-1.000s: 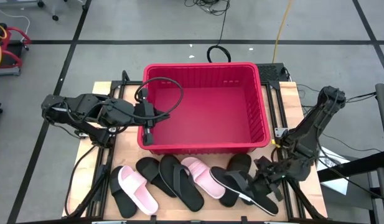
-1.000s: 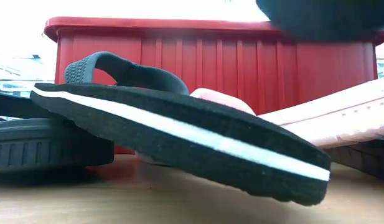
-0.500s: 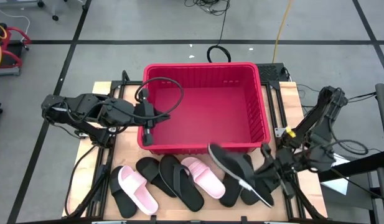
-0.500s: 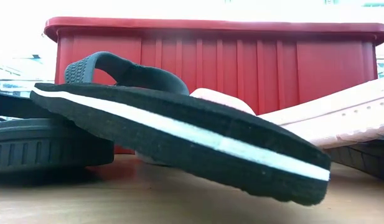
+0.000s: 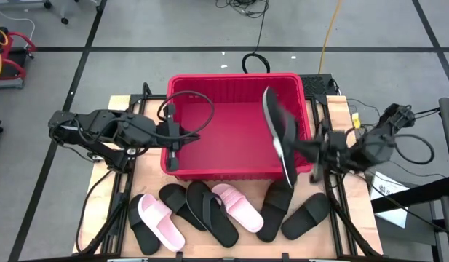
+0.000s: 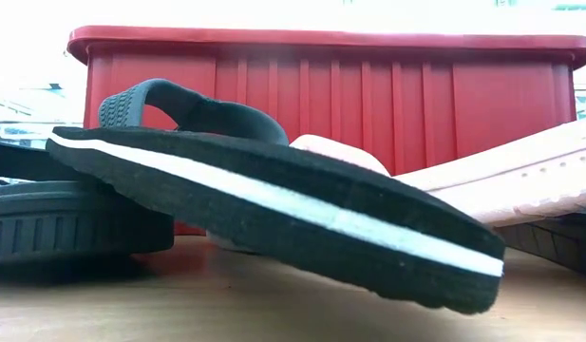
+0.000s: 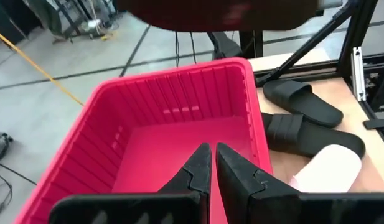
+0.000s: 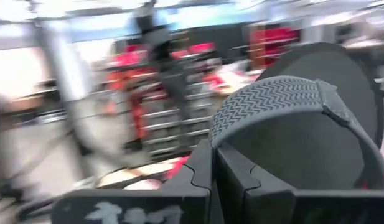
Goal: Pick and place slides into bin
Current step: Put the black slipper into the red bin
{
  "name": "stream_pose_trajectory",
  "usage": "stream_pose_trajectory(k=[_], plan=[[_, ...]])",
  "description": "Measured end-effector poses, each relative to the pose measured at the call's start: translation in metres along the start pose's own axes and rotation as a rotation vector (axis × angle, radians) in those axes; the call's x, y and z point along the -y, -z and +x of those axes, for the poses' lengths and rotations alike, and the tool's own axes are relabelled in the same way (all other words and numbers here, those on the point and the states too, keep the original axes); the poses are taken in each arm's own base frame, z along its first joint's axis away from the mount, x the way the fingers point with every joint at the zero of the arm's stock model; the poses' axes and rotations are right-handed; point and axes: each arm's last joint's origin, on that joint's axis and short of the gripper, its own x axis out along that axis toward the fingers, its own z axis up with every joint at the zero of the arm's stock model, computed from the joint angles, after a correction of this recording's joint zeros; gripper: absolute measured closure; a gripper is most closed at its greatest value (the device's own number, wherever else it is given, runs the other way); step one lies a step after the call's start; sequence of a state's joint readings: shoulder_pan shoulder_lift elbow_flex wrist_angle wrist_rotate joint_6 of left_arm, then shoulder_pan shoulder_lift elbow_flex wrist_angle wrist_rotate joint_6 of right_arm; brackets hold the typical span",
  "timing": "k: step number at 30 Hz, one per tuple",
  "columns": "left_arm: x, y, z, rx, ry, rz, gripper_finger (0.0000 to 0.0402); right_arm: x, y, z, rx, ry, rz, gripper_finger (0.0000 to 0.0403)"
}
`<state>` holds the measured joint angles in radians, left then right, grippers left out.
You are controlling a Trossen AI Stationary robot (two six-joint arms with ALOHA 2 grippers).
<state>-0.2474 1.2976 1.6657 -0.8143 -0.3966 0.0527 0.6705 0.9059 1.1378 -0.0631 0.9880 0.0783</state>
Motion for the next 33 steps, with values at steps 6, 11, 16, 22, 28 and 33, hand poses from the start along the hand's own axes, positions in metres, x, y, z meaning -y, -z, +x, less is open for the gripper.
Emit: stream_pose_trajectory(k=[6, 11, 16, 22, 28, 33], plan=[[-0.001, -0.005, -0.002, 0.050, -0.009, 0.008, 0.0376, 0.027, -0.001, 0.022, 0.028, 0.356, -0.044, 0.0403], [-0.001, -0.006, -0.002, 0.059, -0.011, 0.050, 0.0376, 0.043, 0.007, 0.048, 0.012, 0.509, -0.093, 0.0403], [-0.001, -0.006, -0.002, 0.059, -0.011, 0.058, 0.0376, 0.064, 0.011, 0.071, -0.006, 0.576, -0.120, 0.0403], [-0.001, -0.005, -0.002, 0.054, -0.011, 0.060, 0.0376, 0.092, 0.035, 0.094, -0.177, 0.594, -0.129, 0.0403], [-0.001, -0.005, -0.002, 0.054, -0.012, 0.081, 0.0376, 0.116, 0.067, 0.112, -0.432, 0.586, -0.048, 0.0403], [-0.001, -0.005, -0.002, 0.054, -0.013, 0.084, 0.0376, 0.130, 0.089, 0.123, -0.588, 0.627, -0.027, 0.0403]])
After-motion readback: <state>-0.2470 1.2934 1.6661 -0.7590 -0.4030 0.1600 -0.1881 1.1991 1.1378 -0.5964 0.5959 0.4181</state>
